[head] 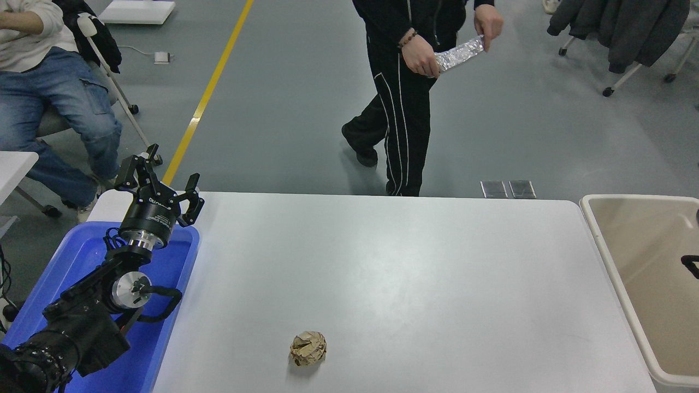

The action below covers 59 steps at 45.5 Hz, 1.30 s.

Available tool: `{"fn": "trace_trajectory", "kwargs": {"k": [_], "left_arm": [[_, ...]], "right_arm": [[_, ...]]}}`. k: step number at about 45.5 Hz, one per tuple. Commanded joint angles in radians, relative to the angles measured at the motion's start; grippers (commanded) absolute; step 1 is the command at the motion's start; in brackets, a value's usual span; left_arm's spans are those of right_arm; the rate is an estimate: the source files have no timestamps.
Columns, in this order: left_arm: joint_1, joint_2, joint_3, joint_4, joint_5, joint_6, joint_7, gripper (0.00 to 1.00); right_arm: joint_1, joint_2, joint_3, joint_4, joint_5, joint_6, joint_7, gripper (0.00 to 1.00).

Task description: Dispose of the paper cup in the dustbin

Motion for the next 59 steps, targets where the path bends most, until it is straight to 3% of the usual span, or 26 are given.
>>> {"fn": "trace_trajectory", "kwargs": {"k": [1, 9, 15, 22, 30, 38, 59], "left_arm": [[0.000, 0.000, 0.000, 0.000, 0.000, 0.000, 0.000, 1.00], [0.000, 0.000, 0.000, 0.000, 0.000, 0.000, 0.000, 1.00], [0.000, 0.000, 0.000, 0.000, 0.000, 0.000, 0.000, 1.00], [0.000, 0.000, 0.000, 0.001, 0.000, 0.000, 0.000, 1.00], [0.000, 0.000, 0.000, 0.000, 0.000, 0.000, 0.000, 1.00], [0.000, 0.000, 0.000, 0.001, 0.000, 0.000, 0.000, 1.00], [0.000, 0.000, 0.000, 0.001, 0.000, 0.000, 0.000, 1.00]], "right_arm": [[0.131, -0.110, 0.115, 0.216, 0.025, 0.022, 0.002, 0.99], [0.116, -0.208, 0.466, 0.566, 0.025, 0.019, 0.002, 0.99], [0.010, -0.237, 0.644, 0.759, 0.024, 0.023, 0.014, 0.99], [-0.169, -0.222, 0.770, 0.908, 0.024, 0.032, 0.177, 0.99], [-0.352, -0.145, 0.834, 0.935, 0.024, 0.037, 0.261, 0.99], [-0.473, -0.061, 0.847, 0.930, 0.017, 0.055, 0.280, 0.99], [-0.562, 0.060, 0.838, 0.797, 0.004, 0.100, 0.309, 0.99]]}}
